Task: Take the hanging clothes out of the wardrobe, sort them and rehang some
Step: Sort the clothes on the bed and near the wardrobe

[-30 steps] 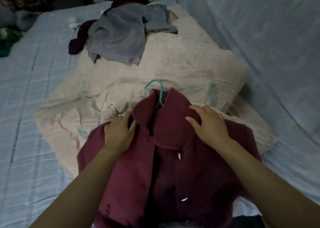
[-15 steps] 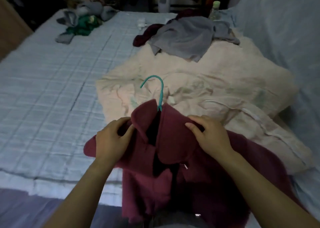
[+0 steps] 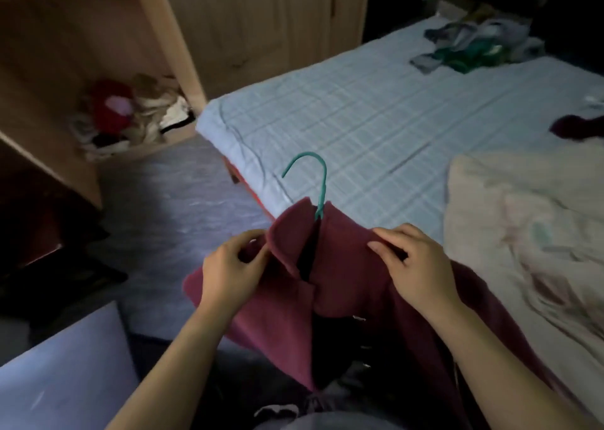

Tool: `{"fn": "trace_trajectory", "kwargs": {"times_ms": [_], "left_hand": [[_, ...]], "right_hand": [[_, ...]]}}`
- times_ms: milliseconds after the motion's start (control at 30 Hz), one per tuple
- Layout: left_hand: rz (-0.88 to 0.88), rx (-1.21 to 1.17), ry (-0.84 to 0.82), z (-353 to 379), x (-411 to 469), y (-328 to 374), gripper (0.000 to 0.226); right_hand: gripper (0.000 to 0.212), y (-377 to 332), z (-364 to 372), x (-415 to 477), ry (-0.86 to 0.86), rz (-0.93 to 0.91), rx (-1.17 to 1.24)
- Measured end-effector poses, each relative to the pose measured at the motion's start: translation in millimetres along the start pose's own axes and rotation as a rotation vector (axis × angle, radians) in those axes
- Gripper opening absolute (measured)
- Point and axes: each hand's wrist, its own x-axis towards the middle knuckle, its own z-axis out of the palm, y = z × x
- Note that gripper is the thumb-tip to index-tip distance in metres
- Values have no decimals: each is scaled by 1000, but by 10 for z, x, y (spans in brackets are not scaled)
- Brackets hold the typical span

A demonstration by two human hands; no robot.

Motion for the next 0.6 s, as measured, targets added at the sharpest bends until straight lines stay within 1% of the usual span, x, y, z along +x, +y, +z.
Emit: {"fn": "trace_trajectory", "kwargs": {"times_ms": [67, 200, 367, 533, 600], "left_hand": [[-14, -10, 35, -170, 105, -122, 43], [-67, -35, 138, -644, 634, -535, 29], [-74, 4, 253, -1230, 1689, -964, 38], [-115, -5, 301, -2028, 2875, -1361, 33], [-124, -63, 292, -2377, 3323, -1514, 32]], "right_hand": [[26, -140, 160, 187, -43, -16, 40], [24, -499, 835, 854, -144, -52, 137], [21, -1000, 1706, 2030, -180, -157, 189], [21, -1710, 2571, 3399, -239, -263, 235], [22, -2012, 2905, 3901, -260, -305, 253]]}}
